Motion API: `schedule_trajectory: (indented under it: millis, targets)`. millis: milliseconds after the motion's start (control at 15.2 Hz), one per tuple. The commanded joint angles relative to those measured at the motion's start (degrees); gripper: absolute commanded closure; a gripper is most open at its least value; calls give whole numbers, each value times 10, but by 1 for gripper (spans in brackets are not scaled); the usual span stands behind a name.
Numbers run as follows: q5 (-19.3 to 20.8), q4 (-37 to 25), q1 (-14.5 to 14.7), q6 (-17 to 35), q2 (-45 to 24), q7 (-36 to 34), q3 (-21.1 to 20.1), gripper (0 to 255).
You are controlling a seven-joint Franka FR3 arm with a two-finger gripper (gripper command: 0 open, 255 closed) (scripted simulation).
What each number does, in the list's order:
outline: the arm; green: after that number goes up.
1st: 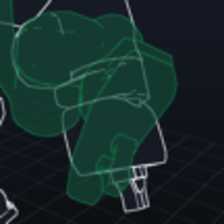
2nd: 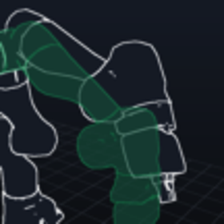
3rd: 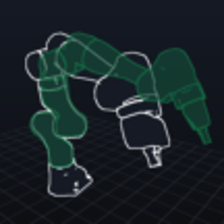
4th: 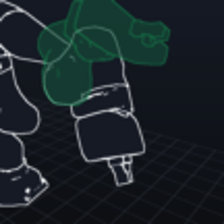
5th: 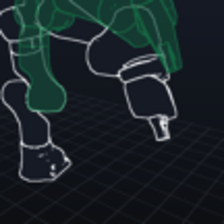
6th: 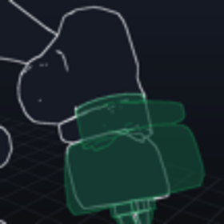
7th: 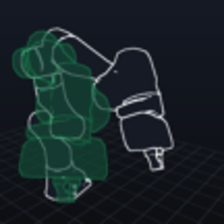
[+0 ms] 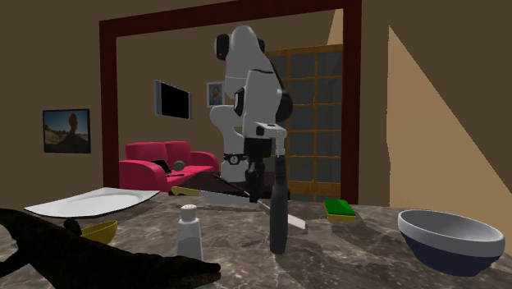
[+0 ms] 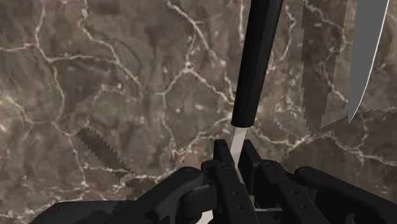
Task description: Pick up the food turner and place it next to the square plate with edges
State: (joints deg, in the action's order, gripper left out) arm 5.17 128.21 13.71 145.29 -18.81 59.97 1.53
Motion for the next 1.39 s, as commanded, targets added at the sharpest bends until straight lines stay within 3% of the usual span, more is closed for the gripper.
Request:
schedule_trajectory:
  millis: [0, 462, 1320]
  targets:
    - [-1, 0, 0, -14, 14, 0, -1, 255]
    - [-4, -3, 0, -60, 56, 4, -2, 255]
    - [-20, 0, -117, -45, 55, 197, 63, 255]
